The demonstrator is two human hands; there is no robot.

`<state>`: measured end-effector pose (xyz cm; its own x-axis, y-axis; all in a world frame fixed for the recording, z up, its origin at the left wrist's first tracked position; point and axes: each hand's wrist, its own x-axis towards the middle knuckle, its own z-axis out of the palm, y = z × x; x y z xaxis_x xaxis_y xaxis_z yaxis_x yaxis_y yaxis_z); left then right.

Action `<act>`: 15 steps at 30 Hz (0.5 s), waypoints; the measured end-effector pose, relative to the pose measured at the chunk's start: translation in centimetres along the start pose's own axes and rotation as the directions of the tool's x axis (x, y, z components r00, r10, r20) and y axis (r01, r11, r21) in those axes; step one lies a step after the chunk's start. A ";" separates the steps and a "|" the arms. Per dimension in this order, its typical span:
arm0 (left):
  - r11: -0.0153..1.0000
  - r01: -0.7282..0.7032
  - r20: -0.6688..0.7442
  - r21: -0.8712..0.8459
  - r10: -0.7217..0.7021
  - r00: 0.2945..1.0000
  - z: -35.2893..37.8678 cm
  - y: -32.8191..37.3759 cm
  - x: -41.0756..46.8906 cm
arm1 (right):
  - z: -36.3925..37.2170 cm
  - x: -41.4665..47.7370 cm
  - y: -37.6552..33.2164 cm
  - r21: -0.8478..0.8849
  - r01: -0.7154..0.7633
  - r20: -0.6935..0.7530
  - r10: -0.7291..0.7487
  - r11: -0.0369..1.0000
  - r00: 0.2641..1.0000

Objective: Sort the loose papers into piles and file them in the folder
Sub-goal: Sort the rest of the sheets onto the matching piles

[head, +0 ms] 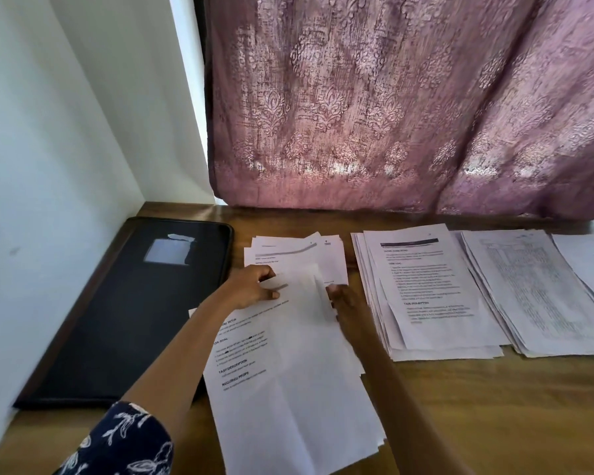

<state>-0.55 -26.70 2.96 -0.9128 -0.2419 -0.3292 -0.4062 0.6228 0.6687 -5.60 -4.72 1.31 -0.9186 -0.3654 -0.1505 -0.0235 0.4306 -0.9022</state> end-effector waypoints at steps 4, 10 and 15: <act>0.997 -0.054 -0.091 -0.048 0.050 0.995 1.1 -0.3 -0.2 | -1.4 4.7 0.0 -0.340 0.044 -0.195 -0.116 0.939 0.974; 0.987 -0.110 -0.184 -0.118 0.087 0.979 2.0 -1.5 -0.8 | -1.1 8.8 0.2 -0.378 0.000 -0.029 -0.012 0.926 1.000; 0.956 -0.131 -0.162 -0.264 0.090 0.983 1.5 -1.2 -1.8 | -0.6 9.7 -0.4 -0.504 0.022 -0.021 -0.037 0.863 0.999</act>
<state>1.67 -25.88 1.70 -0.9406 -0.3018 -0.1554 -0.2798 0.4302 0.8583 -14.69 -7.96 0.46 -0.9252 -0.3638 -0.1080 -0.2392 0.7800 -0.5782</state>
